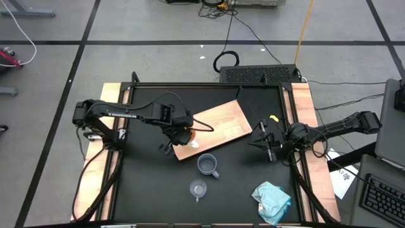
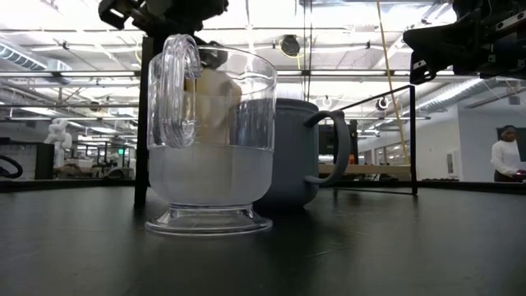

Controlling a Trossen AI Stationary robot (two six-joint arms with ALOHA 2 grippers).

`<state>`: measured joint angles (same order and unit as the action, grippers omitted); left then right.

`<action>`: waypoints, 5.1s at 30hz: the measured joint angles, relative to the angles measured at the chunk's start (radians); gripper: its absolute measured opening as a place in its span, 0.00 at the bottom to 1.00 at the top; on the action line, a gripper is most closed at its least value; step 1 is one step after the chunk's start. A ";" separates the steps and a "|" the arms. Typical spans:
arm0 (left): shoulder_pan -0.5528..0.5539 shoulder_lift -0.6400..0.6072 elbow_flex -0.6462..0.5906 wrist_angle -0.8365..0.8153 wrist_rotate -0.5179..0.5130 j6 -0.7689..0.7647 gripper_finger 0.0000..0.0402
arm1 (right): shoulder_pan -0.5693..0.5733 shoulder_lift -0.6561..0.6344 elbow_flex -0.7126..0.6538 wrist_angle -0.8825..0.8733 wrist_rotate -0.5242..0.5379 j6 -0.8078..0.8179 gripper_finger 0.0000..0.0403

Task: Stack small to large cups/mugs on shelf
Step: Put the orange mug on the shelf, then put the gray mug on the shelf

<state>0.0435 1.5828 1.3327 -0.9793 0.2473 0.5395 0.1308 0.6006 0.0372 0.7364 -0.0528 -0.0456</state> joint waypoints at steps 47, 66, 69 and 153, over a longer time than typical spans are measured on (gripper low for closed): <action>-0.001 0.034 0.000 0.014 -0.037 -0.035 0.22 | 0.000 0.000 0.000 -0.007 0.000 0.003 0.00; -0.001 0.034 0.000 0.019 -0.040 -0.114 0.22 | 0.000 0.000 0.000 -0.007 0.000 0.003 0.00; -0.001 0.034 0.000 0.019 -0.044 -0.131 0.22 | 0.000 0.000 0.000 -0.007 0.000 0.003 0.00; -0.011 -0.224 0.000 0.081 -0.046 -0.209 0.55 | 0.000 0.003 0.000 -0.011 0.000 0.007 0.00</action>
<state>0.0324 1.3584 1.3331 -0.8983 0.2018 0.3302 0.1310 0.6037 0.0375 0.7258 -0.0532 -0.0381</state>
